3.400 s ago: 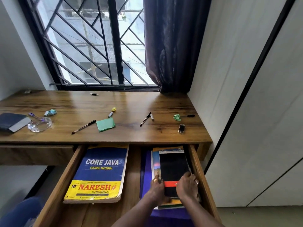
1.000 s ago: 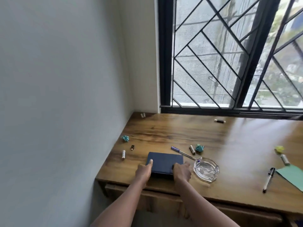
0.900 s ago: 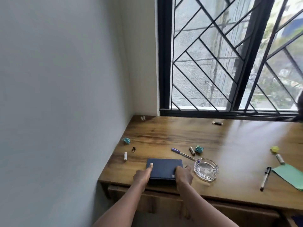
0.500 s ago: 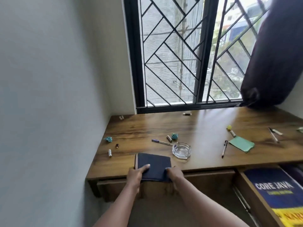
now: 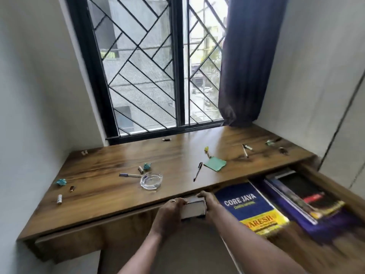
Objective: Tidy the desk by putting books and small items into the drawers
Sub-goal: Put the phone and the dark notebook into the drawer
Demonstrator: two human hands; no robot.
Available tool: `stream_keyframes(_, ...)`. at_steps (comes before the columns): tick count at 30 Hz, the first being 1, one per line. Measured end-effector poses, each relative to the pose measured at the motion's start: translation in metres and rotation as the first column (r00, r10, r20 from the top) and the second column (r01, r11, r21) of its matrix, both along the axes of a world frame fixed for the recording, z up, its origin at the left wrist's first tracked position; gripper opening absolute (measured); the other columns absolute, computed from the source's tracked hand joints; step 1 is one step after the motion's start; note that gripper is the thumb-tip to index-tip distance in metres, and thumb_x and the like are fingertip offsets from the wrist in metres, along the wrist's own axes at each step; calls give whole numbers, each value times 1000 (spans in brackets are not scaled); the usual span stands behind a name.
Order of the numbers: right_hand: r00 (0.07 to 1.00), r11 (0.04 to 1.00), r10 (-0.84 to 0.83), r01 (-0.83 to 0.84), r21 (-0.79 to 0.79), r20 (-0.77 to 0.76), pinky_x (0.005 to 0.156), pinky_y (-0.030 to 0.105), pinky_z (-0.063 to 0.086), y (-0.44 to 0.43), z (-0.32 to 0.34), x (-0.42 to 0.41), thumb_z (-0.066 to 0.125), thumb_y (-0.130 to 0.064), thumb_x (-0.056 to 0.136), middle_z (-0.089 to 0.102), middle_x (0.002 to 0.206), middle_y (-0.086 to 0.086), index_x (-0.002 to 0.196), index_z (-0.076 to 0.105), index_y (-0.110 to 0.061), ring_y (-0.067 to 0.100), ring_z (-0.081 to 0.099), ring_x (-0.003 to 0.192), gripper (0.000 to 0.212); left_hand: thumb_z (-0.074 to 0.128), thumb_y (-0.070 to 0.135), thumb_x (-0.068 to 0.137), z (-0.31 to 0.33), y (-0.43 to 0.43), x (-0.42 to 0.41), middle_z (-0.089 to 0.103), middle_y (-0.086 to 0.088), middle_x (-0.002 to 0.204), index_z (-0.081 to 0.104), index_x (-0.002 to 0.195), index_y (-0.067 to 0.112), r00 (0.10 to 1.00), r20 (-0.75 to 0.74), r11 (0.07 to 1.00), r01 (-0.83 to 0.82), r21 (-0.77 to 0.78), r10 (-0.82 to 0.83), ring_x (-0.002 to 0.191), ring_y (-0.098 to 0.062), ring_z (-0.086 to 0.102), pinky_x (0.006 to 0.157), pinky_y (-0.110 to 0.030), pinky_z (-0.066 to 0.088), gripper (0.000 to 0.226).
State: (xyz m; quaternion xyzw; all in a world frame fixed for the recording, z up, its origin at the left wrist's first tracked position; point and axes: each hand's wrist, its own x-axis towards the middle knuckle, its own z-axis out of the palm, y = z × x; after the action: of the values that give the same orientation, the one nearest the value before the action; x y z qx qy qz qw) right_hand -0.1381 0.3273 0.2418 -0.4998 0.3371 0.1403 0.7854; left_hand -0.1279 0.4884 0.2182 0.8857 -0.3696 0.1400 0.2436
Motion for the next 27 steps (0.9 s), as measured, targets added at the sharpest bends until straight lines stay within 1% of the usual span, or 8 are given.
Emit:
stream_keyframes(3, 992, 992, -116, 118, -45, 48, 49, 23, 40, -83, 11, -31, 40, -21, 85, 54, 39, 8, 65, 47, -7, 25, 52, 40, 25, 47, 35, 62, 0, -85, -22, 73, 0, 91, 48, 105, 24, 994, 13, 994, 108, 32, -109, 81, -16, 72, 73, -20, 52, 44)
stream_keyframes(6, 936, 941, -337, 340, -8, 102, 54, 27, 38, -159, 5, -70, 38, -17, 87, 57, 39, 9, 61, 49, -5, 28, 49, 53, 30, 64, 29, 69, -13, -161, -38, 61, -7, 124, 45, 125, 22, 955, -199, 971, 233, 45, -220, 118, -21, 57, 100, -22, 42, 60)
stream_keyframes(10, 774, 782, -618, 623, 10, 141, 50, 26, 34, -251, -7, -117, 40, -4, 84, 53, 49, 7, 61, 41, -10, 23, 45, 55, 24, 72, 22, 77, -37, -252, -71, 31, -7, 150, 31, 144, 10, 908, -413, 997, 77, 14, -64, 142, -24, 27, 117, -30, 24, 80)
stream_keyframes(13, 640, 650, -754, 760, 26, 149, 52, 25, 33, -307, -25, -140, 41, 0, 83, 49, 62, 6, 60, 41, -10, 21, 43, 57, 25, 65, 18, 83, -56, -323, -82, 49, -7, 138, 43, 138, 10, 654, -752, 994, -104, 18, 82, 128, -24, 48, 106, -32, 38, 60)
stream_keyframes(17, 515, 509, -829, 856, -87, 217, 47, 19, 39, -358, -39, -158, 43, 10, 81, 54, 55, 3, 78, 45, -4, 21, 46, 68, 14, 48, 18, 91, -58, -405, -96, 65, -9, 88, 62, 89, 2, 113, -970, 889, -389, -241, -214, 86, -21, 60, 69, -26, 47, 22)
stream_keyframes(20, 540, 539, -819, 840, -63, 193, 43, 14, 43, -391, -50, -170, 41, 7, 82, 58, 49, 0, 65, 44, -5, 16, 53, 54, 21, 47, 19, 94, -62, -450, -106, 71, -8, 73, 64, 85, 1, -156, -913, 826, -503, -256, -378, 70, -19, 67, 69, -27, 57, 27)
stream_keyframes(23, 621, 616, -774, 784, -80, 122, 59, 27, 43, -442, -80, -171, 53, -10, 59, 58, 79, 9, 65, 49, -10, 24, 53, 65, 7, 58, 9, 89, -87, -493, -99, 61, -19, 108, 54, 122, -9, -106, -965, 854, -496, -159, -241, 99, -29, 60, 87, -39, 52, 38)
stream_keyframes(27, 784, 761, -620, 595, -258, -21, 84, 35, 46, -514, -120, -168, 69, -26, 63, 64, 111, 9, 81, 66, -15, 28, 58, 102, 21, 59, -3, 87, -106, -531, -89, 61, -11, 81, 59, 98, -3, -151, -966, 859, -501, -107, -209, 74, -24, 60, 59, -29, 48, 11)
